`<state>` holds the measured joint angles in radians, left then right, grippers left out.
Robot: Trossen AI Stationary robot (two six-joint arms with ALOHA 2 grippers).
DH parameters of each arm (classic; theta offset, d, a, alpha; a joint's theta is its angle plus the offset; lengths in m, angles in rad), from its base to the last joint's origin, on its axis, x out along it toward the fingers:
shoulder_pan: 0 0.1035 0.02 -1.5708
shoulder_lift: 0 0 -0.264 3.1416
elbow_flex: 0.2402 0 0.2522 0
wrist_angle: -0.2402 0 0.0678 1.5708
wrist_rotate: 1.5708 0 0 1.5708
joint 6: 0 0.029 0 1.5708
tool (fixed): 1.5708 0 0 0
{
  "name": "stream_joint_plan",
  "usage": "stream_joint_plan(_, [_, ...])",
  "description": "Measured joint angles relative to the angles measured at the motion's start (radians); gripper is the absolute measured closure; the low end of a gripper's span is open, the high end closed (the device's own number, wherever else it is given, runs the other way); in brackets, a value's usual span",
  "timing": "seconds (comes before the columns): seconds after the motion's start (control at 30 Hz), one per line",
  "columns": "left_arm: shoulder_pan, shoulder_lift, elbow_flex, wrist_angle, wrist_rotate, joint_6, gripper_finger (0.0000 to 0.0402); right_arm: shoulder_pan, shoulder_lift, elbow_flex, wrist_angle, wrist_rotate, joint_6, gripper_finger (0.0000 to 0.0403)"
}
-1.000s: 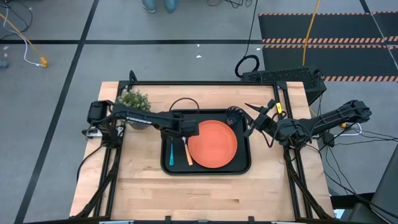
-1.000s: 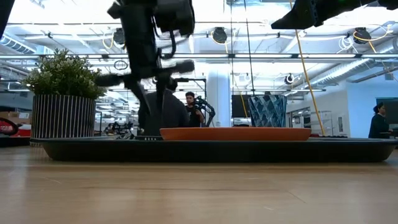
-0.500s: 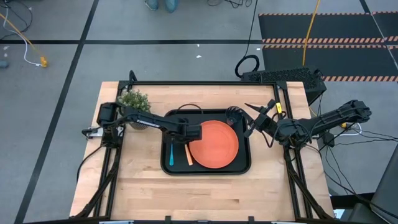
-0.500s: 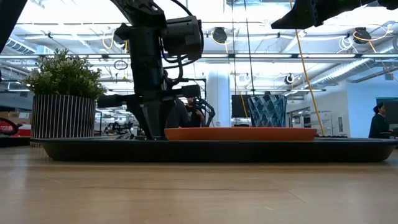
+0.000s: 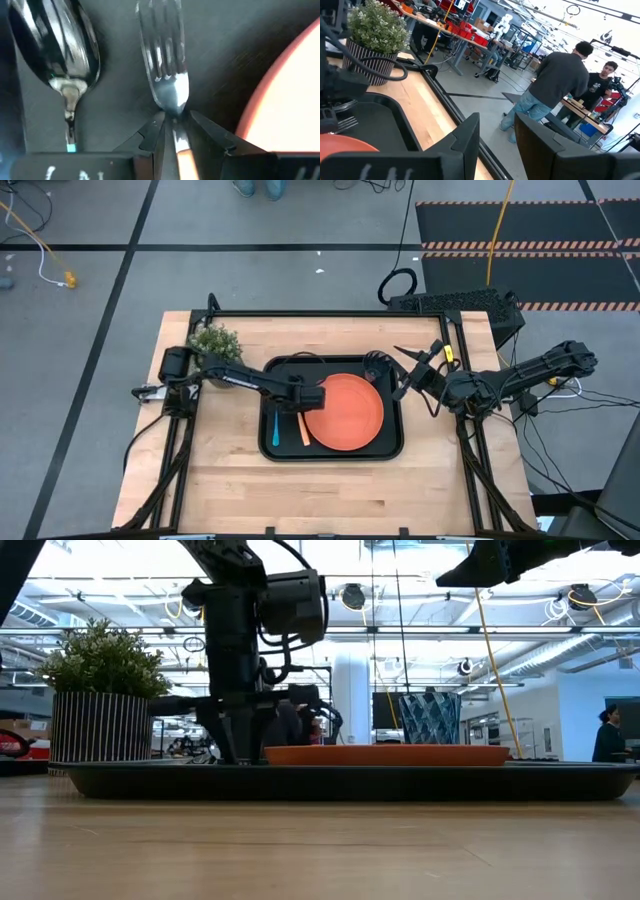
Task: Pick and place plate/cup/fork/spoon on tray
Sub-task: Adjust the light orange fork on the black serving tray
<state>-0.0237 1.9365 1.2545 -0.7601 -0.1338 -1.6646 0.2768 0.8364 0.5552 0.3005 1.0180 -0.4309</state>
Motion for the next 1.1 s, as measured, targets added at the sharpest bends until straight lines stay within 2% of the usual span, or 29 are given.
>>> stream_joint_plan(1.1, [-0.009, 0.003, 0.000, -0.035, 0.062, 0.073, 0.0311, 0.000, 0.000, 0.000, 0.001, 0.000, 0.000, 0.0289])
